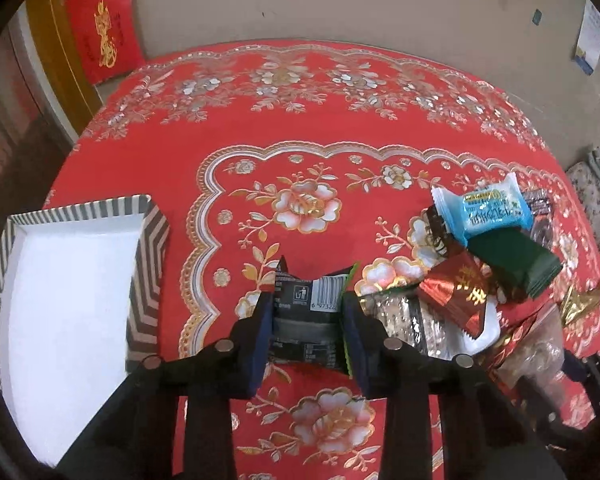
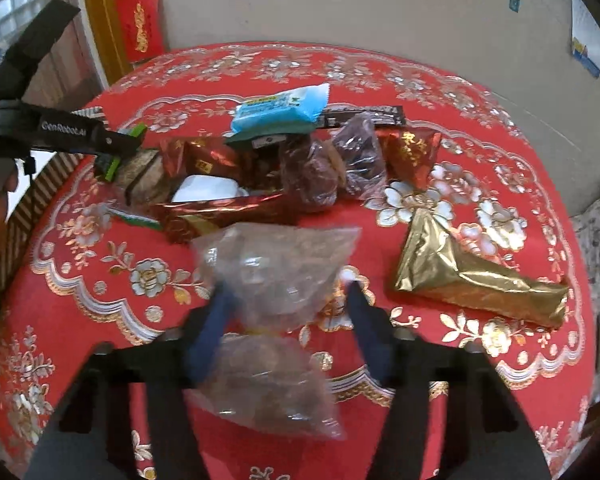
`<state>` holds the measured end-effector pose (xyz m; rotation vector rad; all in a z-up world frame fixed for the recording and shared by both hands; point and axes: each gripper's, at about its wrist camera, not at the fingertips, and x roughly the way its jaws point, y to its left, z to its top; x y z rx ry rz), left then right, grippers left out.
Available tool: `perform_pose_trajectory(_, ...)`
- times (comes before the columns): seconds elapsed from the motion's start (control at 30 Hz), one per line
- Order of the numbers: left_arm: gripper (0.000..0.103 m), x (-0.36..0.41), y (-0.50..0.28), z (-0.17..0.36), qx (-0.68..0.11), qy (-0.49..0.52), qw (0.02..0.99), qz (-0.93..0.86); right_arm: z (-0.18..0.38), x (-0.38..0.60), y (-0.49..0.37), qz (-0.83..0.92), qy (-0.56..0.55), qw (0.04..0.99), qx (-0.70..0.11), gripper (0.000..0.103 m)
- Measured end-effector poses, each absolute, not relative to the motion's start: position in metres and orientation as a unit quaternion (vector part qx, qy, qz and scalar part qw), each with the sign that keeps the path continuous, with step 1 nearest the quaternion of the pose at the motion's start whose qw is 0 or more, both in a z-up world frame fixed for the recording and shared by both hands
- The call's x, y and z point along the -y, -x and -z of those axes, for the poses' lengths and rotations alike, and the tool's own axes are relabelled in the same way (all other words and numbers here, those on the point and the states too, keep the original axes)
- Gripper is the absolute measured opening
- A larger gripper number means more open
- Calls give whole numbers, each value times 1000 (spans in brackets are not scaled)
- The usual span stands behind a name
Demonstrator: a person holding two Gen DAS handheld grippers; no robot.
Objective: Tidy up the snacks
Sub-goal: 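Grasp the dark green-edged packet with left tool while right grasps clear bag of brown snacks, then carry both held snacks into the white striped tray and open both tools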
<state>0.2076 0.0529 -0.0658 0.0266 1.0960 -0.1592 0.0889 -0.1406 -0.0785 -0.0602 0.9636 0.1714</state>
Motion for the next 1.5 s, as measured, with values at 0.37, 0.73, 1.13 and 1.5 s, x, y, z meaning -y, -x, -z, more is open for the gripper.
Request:
perform_pose_trajectory(0.37, 32, -48, -172, 39, -476, -31, 876, 68, 62, 142, -74, -74, 35, 896, -436, 36)
perform_pose_trajectory(0.73, 32, -44, -122, 0, -443, -34, 893, 71, 28, 123, -59, -103, 31, 912, -396, 36)
perform_pose_trajectory(1.13, 32, -129, -79, -45, -416, -19, 909, 12, 1, 53, -68, -169, 49, 916, -361, 36)
perform_pose_trajectory(1.5, 32, -237, -95, -43, -423, 9, 904, -65, -17, -49, -93, -232, 88, 905, -346, 36)
